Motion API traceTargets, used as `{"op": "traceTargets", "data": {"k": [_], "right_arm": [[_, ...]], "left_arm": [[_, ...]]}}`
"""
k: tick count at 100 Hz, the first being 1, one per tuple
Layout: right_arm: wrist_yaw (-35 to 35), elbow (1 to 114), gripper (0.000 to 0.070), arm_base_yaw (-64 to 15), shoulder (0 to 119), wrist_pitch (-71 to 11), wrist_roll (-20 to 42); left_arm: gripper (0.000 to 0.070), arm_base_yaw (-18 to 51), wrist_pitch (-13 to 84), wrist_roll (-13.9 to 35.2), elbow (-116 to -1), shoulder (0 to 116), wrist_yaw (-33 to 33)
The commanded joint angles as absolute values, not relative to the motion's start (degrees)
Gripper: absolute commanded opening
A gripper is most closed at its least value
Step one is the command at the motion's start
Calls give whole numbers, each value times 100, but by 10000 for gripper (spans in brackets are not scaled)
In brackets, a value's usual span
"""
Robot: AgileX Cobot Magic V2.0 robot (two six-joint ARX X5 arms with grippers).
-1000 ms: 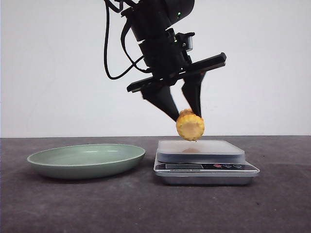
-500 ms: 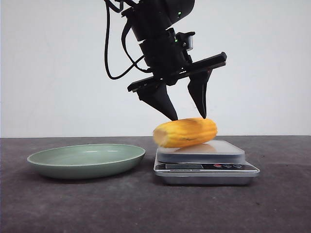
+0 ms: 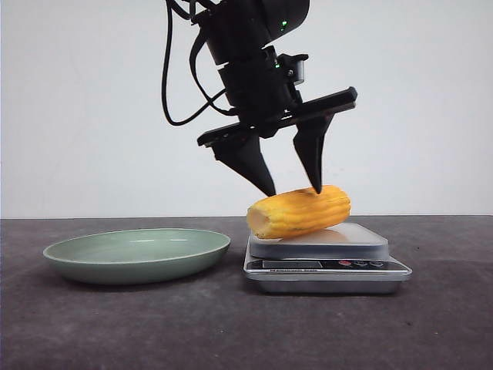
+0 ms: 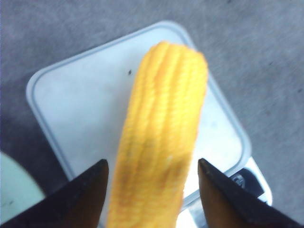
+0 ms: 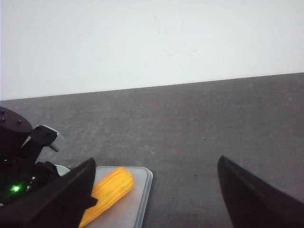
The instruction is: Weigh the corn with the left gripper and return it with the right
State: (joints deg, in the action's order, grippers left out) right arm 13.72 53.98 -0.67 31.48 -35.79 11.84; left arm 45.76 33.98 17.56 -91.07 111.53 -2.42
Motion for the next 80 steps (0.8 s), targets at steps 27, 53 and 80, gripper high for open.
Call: {"op": "traceTargets", "data": {"k": [27,53,80], "right_arm": [[1372,5498,514,-115,3175,-3607,1131],[1511,5498,515,-292,3258,-3607,1135],[1520,5498,515,-561,3347,-3588,1131]], "left_arm": [[350,4416,3459,910,-9317,9273,-327],[350,3603,4165,631,-9317,7043,-1323],[350,2421,5533,388,-9317,4821,-2440]]}}
